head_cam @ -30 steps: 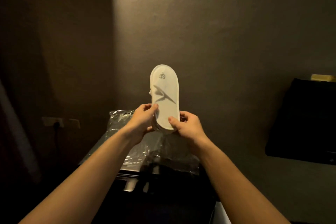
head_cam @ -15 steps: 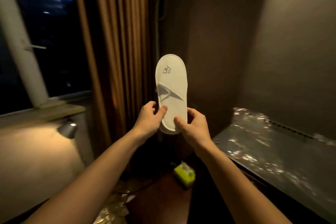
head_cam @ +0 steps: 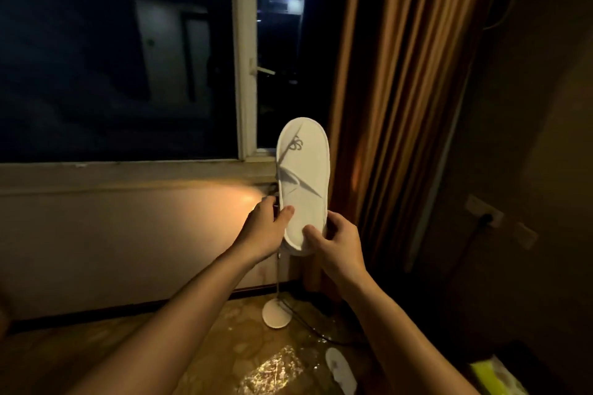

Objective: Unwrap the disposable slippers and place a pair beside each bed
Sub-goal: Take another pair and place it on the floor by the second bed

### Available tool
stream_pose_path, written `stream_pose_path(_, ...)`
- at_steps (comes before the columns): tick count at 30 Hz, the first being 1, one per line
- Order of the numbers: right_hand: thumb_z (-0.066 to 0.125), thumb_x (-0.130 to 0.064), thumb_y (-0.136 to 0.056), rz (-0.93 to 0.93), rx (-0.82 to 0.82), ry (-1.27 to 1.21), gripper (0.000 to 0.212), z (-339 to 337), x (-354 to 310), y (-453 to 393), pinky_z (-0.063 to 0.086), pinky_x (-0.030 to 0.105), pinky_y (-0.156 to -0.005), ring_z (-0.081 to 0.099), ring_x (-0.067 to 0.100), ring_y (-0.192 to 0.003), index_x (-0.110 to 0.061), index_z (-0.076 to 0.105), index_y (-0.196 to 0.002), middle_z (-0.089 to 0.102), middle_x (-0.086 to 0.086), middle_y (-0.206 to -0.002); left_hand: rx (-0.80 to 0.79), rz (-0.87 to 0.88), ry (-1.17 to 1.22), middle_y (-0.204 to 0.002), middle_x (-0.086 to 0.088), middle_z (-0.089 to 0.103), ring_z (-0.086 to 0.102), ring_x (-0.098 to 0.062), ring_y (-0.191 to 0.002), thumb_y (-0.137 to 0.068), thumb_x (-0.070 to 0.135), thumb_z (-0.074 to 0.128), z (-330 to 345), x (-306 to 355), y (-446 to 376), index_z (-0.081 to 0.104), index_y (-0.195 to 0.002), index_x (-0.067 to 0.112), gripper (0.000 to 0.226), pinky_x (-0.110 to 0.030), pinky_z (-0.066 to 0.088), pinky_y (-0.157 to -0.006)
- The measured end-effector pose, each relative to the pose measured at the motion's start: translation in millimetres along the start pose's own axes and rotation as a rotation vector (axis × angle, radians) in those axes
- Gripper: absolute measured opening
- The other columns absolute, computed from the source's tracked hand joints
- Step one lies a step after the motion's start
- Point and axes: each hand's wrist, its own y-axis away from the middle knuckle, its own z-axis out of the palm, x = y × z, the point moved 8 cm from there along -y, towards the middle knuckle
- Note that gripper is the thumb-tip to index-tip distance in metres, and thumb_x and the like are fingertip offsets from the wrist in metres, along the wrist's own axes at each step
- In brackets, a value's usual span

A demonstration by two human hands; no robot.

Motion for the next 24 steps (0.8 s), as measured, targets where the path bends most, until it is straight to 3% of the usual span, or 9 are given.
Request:
stream_pose_path(4, 0.072, -0.023, -0.094, 0.013, -0.082, -0.018, 0.054, 59.8, 20.1, -30.5, 0.062, 0.037, -0.091, 0.064, 0.017, -0.119, -0.013, 0.052, -0.143, 0.063, -0.001, -0.134, 0.036, -0.075, 0.010, -0.118, -0.005, 0.069, 0.067, -0.022, -0.103, -0.102, 0.033, 0.052, -28.4, -52.1, -30.4, 0.058, -0.126, 0.011, 0.033, -0.044, 0.059, -0.089)
stream_pose_path(8, 0.070, -0.021, -0.095, 0.010, -0.169, -0.067, 0.054, 117.7, 47.4, -64.9, 0.061, 0.017, -0.076, 0.063, 0.004, -0.100, -0.016, 0.051, -0.145, 0.063, -0.008, -0.126, 0.090, -0.140, 0.002, -0.121, -0.001, 0.068, 0.067, -0.019, -0.105, -0.102, 0.037, 0.053, -50.4, -104.6, -62.5, 0.055, -0.130, 0.017, 0.035, -0.046, 0.060, -0.090)
stream_pose_path(11, 0.068, -0.020, -0.096, 0.017, -0.264, -0.109, 0.050, 163.9, 65.7, -88.4, 0.063, 0.027, -0.081, 0.064, 0.011, -0.110, -0.020, 0.051, -0.143, 0.061, -0.011, -0.123, 0.137, -0.198, 0.013, -0.121, 0.000, 0.067, 0.068, -0.018, -0.105, -0.102, 0.036, 0.054, -69.9, -141.4, -85.0, 0.055, -0.129, 0.020, 0.031, -0.045, 0.061, -0.090)
stream_pose_path(14, 0.067, -0.023, -0.096, 0.016, -0.388, -0.120, 0.044, 213.7, 73.5, -114.4, 0.062, 0.023, -0.070, 0.066, 0.009, -0.102, -0.027, 0.052, -0.138, 0.059, -0.019, -0.116, 0.196, -0.267, 0.006, -0.121, 0.001, 0.067, 0.068, -0.015, -0.105, -0.102, 0.035, 0.054, -96.7, -174.0, -102.9, 0.055, -0.127, 0.023, 0.028, -0.043, 0.061, -0.090)
stream_pose_path(16, 0.068, -0.024, -0.096, 0.022, -0.470, -0.103, 0.043, 253.8, 79.8, -131.4, 0.062, 0.023, -0.072, 0.067, 0.014, -0.107, -0.030, 0.051, -0.135, 0.060, -0.022, -0.114, 0.254, -0.317, -0.017, -0.122, 0.004, 0.066, 0.066, -0.013, -0.107, -0.102, 0.036, 0.054, -121.8, -197.9, -111.8, 0.054, -0.129, 0.023, 0.030, -0.040, 0.059, -0.093)
stream_pose_path(18, 0.069, -0.023, -0.095, 0.037, -0.571, -0.079, 0.047, 293.1, 80.7, -143.8, 0.060, 0.016, -0.068, 0.067, 0.016, -0.109, -0.025, 0.051, -0.139, 0.061, -0.017, -0.117, 0.310, -0.362, -0.042, -0.122, 0.005, 0.065, 0.063, -0.013, -0.109, -0.102, 0.036, 0.054, -147.2, -222.1, -117.2, 0.053, -0.130, 0.021, 0.032, -0.038, 0.056, -0.095)
stream_pose_path(20, 0.068, -0.021, -0.096, 0.035, -0.690, -0.040, 0.049, 339.4, 81.7, -154.1, 0.055, 0.010, -0.059, 0.065, 0.008, -0.097, -0.022, 0.049, -0.141, 0.059, -0.011, -0.119, 0.378, -0.411, -0.053, -0.122, 0.003, 0.065, 0.063, -0.015, -0.110, -0.102, 0.035, 0.054, -176.2, -252.2, -121.9, 0.053, -0.131, 0.020, 0.033, -0.039, 0.056, -0.095)
stream_pose_path(24, 0.068, -0.025, -0.096, -0.035, -0.831, 0.008, 0.051, 434.6, 76.3, -173.2, 0.060, 0.018, -0.072, 0.065, 0.003, -0.092, -0.021, 0.050, -0.143, 0.064, -0.012, -0.116, 0.495, -0.482, -0.037, -0.121, -0.001, 0.065, 0.064, -0.019, -0.112, -0.101, 0.033, 0.056, -238.6, -312.1, -132.3, 0.053, -0.126, 0.019, 0.028, -0.036, 0.057, -0.091)
